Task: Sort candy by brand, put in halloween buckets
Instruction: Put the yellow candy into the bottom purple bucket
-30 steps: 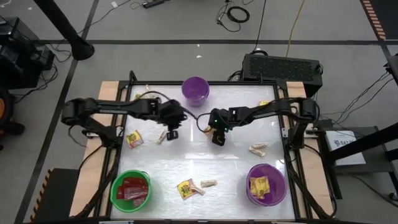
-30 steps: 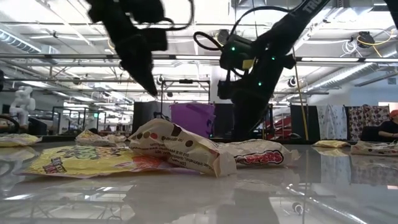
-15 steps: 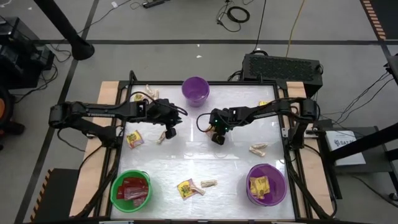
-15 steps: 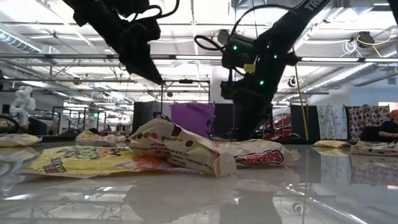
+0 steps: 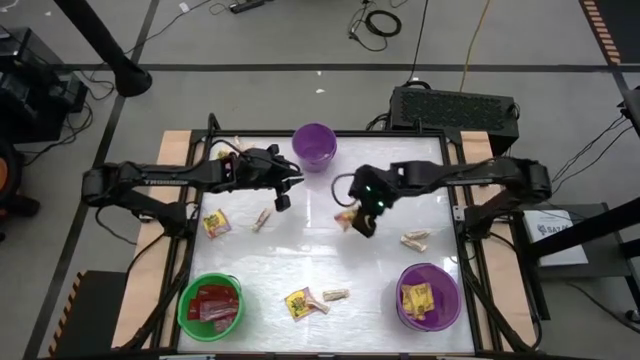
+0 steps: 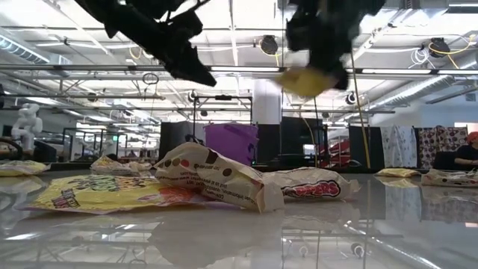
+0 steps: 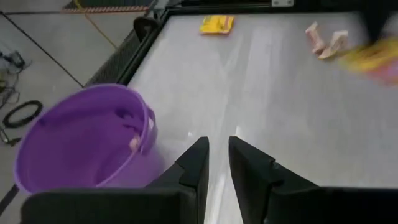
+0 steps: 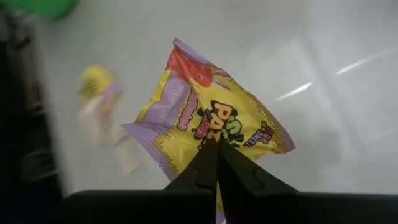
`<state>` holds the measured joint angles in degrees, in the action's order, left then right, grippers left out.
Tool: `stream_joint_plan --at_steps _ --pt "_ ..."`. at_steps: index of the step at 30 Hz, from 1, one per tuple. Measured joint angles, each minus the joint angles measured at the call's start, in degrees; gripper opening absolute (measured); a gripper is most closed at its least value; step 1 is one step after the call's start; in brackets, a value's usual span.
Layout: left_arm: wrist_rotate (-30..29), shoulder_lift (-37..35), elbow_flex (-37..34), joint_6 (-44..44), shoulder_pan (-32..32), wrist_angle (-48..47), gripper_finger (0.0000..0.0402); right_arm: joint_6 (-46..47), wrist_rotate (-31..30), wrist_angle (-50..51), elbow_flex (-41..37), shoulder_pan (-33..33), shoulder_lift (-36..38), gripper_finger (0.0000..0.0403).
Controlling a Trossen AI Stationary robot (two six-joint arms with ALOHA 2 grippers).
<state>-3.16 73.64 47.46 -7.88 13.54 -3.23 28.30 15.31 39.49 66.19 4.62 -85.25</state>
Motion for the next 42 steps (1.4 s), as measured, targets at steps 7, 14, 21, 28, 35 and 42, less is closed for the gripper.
stream_joint_plan --at_steps 7,14,21,28,35,42 --pt "4.29 3.05 -0.11 -3.13 1.12 2.27 0.007 23.59 3.45 7.57 0.0 -14.13 8.02 0.0" --pt "10.36 7.29 -0.1 -3.58 1.58 9.55 0.007 52.79 3.11 9.21 0.02 -29.96 11.11 0.0" --pt "13.85 9.63 -0.1 -3.02 1.29 13.63 0.007 68.72 3.05 12.55 0.0 -41.72 10.23 0.0" --pt "13.84 9.62 -0.11 -3.02 1.31 14.52 0.007 75.2 2.89 18.25 0.02 -46.5 10.23 0.0" --pt "13.77 9.62 -0.11 -2.98 1.33 14.8 0.007 72.92 2.64 23.17 0.02 -46.75 10.23 0.0" --pt "13.71 9.62 -0.1 -2.95 1.32 14.52 0.007 70.68 2.62 24.13 0.02 -46.75 10.23 0.0019"
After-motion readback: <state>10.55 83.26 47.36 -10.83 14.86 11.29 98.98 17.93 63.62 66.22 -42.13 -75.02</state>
